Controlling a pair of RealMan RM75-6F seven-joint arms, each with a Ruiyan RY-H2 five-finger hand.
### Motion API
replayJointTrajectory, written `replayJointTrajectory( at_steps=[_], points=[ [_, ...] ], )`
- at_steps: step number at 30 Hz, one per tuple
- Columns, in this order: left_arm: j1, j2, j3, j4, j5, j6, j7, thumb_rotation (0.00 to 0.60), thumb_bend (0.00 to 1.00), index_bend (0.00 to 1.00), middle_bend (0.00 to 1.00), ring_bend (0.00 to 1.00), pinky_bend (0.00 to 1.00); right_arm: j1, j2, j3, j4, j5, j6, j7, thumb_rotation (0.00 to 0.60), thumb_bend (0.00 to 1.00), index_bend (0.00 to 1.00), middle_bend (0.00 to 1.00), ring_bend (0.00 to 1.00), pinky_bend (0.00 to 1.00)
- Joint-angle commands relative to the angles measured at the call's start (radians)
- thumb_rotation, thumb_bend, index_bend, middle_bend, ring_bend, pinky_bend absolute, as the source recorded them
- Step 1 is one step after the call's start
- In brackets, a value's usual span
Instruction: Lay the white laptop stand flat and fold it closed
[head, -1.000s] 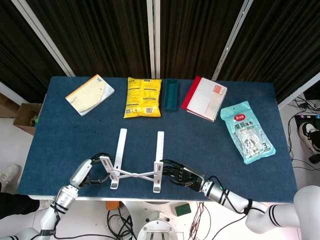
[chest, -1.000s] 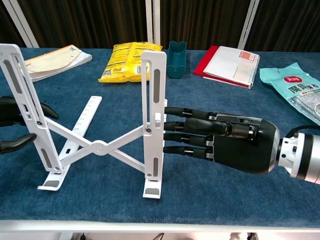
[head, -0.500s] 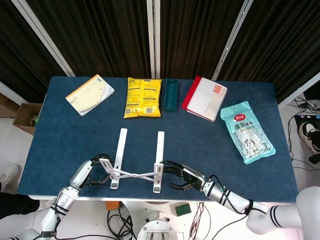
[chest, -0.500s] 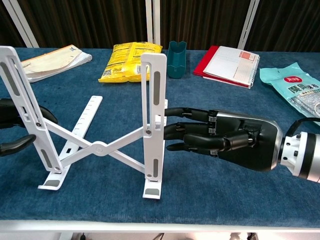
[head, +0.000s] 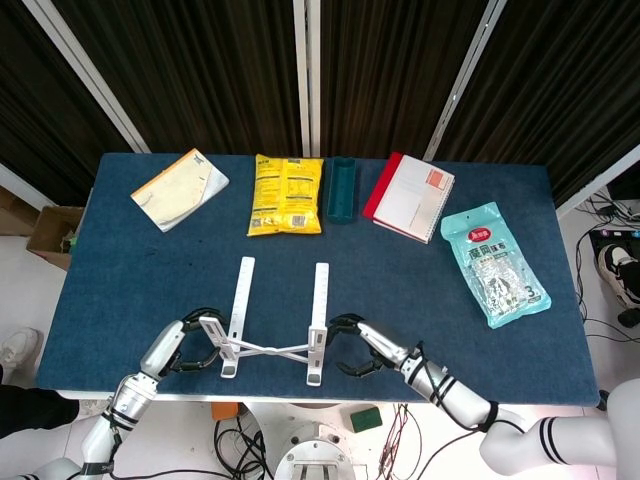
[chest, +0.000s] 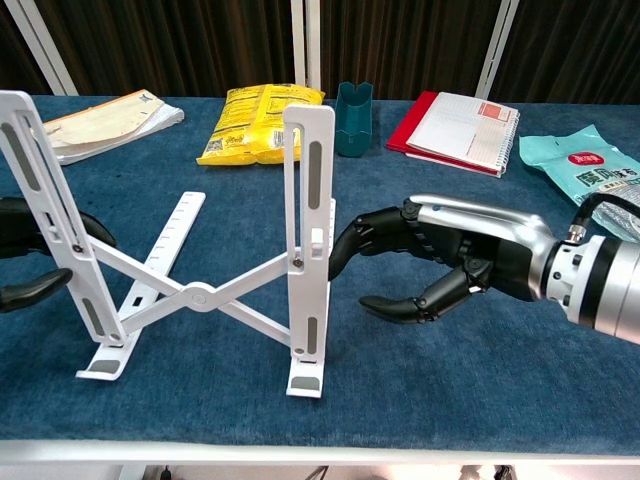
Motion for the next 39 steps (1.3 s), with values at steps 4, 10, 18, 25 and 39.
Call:
replayJointTrajectory(
  at_steps=[4, 10, 18, 25, 39],
  points=[
    [-0.002, 0.002, -0.001, -0.008, 0.002, -0.003, 0.01, 0.6, 0.48, 0.6, 0.33, 0.2, 0.35, 0.058, 0.058, 0.116, -0.178, 0.239, -0.113, -0.311, 0.6, 0.32, 0.47, 0.38, 0.14, 0.11],
    [-0.001, 0.003, -0.001, -0.013, 0.001, -0.006, 0.016, 0.6, 0.48, 0.6, 0.33, 0.2, 0.35, 0.123, 0.108, 0.141, -0.281, 0.432, -0.15, -0.532, 0.6, 0.33, 0.52, 0.38, 0.14, 0.12],
    [0.001, 0.002, -0.004, -0.014, 0.003, -0.001, 0.017, 0.6, 0.48, 0.6, 0.33, 0.2, 0.35, 0.145, 0.087, 0.137, -0.324, 0.55, -0.108, -0.661, 0.6, 0.34, 0.56, 0.38, 0.14, 0.12],
    [0.0, 0.002, -0.004, -0.012, 0.007, 0.001, 0.013, 0.6, 0.48, 0.6, 0.33, 0.2, 0.35, 0.125, 0.057, 0.133, -0.321, 0.558, -0.063, -0.698, 0.6, 0.35, 0.59, 0.4, 0.15, 0.12],
    [-0.011, -0.005, -0.009, -0.006, 0.013, -0.006, 0.006, 0.6, 0.48, 0.6, 0.33, 0.2, 0.35, 0.076, 0.042, 0.136, -0.332, 0.551, 0.003, -0.734, 0.6, 0.22, 0.55, 0.4, 0.15, 0.12]
  ],
)
